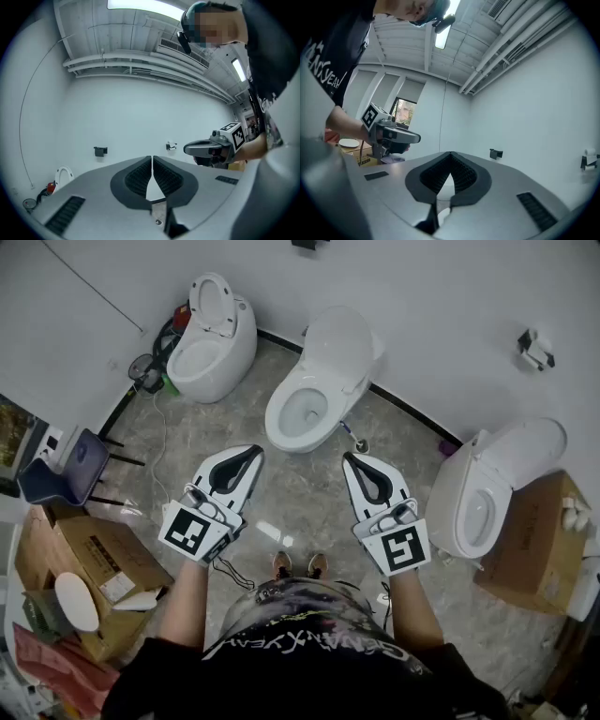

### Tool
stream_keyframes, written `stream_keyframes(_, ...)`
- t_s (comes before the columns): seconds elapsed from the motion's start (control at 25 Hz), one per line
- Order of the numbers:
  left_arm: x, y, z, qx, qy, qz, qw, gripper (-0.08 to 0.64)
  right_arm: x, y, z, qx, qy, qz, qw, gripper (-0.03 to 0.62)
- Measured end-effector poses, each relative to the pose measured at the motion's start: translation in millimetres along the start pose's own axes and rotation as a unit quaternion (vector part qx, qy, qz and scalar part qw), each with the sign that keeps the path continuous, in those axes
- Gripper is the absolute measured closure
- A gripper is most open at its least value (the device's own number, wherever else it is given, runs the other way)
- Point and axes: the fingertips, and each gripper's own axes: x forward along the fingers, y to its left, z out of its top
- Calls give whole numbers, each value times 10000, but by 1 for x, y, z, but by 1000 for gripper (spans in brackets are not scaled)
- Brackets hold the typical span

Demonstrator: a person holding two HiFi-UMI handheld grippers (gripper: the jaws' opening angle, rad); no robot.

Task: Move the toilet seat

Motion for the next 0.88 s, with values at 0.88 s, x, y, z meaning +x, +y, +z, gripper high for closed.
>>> stream_keyframes(0.88,4,4,-2,6,-7,-36,10000,529,2,-3,-4,-40,44,-50,10000,594)
